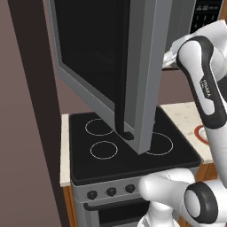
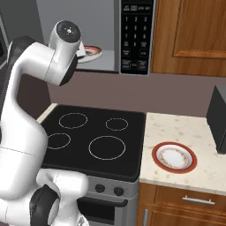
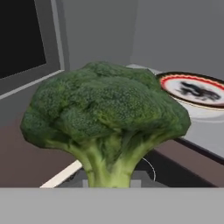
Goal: Pick the broccoli from the counter and place it in the microwave. Then turn on the microwave.
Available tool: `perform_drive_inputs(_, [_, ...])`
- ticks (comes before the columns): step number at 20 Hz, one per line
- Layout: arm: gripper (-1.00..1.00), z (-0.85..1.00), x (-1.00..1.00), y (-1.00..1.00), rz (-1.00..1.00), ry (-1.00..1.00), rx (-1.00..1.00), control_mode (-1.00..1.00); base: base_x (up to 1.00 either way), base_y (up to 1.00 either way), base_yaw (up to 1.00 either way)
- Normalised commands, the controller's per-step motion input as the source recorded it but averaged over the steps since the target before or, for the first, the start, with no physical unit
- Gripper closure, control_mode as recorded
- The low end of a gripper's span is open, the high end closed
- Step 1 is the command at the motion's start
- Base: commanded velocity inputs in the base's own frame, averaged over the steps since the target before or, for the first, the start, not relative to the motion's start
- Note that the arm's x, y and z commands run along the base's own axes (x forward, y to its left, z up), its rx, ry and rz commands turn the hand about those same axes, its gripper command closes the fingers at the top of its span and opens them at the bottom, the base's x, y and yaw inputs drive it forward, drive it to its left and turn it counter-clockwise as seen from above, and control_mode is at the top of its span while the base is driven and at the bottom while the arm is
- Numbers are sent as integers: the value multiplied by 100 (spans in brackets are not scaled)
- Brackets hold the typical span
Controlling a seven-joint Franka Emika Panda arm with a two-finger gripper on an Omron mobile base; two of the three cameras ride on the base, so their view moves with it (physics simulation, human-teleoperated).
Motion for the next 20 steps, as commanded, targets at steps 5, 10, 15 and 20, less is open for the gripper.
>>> perform_drive_inputs(5, [100, 10, 48, 7, -6, 3, 4, -100, 0, 0, 0])
perform_drive_inputs(10, [100, 0, 48, 8, -11, 7, 0, -100, 0, 0, 0])
perform_drive_inputs(15, [100, 0, 52, 4, -11, 1, 0, -100, 0, 0, 0])
perform_drive_inputs(20, [100, 0, 51, 0, -9, 0, 0, -100, 0, 0, 0])
